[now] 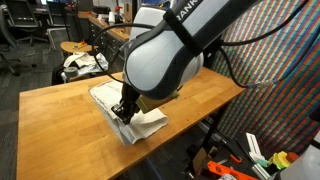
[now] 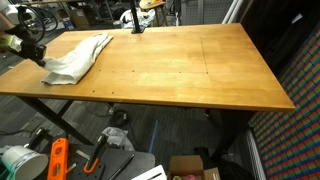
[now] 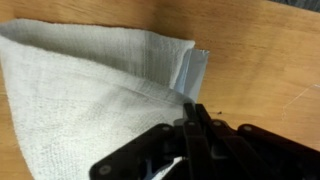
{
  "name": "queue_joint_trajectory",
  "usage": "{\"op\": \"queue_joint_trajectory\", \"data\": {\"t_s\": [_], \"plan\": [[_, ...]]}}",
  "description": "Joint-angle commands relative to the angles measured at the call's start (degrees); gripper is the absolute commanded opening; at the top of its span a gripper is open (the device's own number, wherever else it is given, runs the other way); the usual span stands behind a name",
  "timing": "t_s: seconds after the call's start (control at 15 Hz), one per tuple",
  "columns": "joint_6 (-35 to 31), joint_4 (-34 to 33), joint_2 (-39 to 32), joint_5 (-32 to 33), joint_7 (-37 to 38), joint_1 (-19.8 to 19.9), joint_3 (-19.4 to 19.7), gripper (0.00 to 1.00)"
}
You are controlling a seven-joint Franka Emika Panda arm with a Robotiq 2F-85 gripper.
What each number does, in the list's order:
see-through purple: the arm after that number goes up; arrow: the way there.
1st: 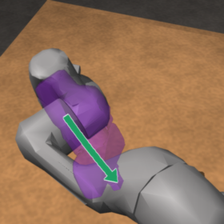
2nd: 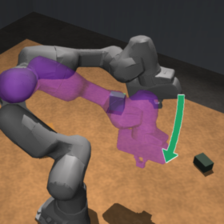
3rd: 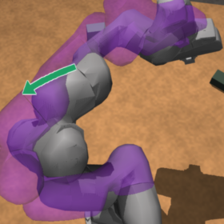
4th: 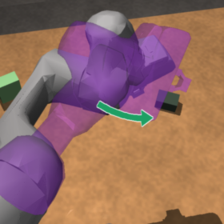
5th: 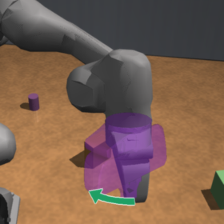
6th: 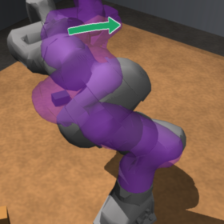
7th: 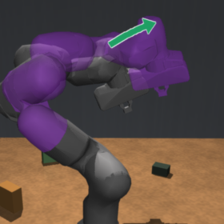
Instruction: Fold the cloth
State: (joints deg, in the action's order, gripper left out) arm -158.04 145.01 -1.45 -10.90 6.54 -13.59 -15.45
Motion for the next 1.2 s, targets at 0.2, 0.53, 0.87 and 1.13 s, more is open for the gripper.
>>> {"op": "queue_joint_trajectory", "data": {"t_s": [0.2,0.53,0.87,1.13], "plan": [[9.8,-0.3,1.5,-1.7,-1.7,-0.3,0.2,0.05],[18.8,-1.1,-0.7,-0.4,-0.8,0.0,0.8,0.05],[23.8,-2.2,-2.4,-1.0,-1.7,0.4,1.3,0.35],[27.3,-4.1,-1.8,-2.0,-3.4,1.2,2.0,0.66]]}}
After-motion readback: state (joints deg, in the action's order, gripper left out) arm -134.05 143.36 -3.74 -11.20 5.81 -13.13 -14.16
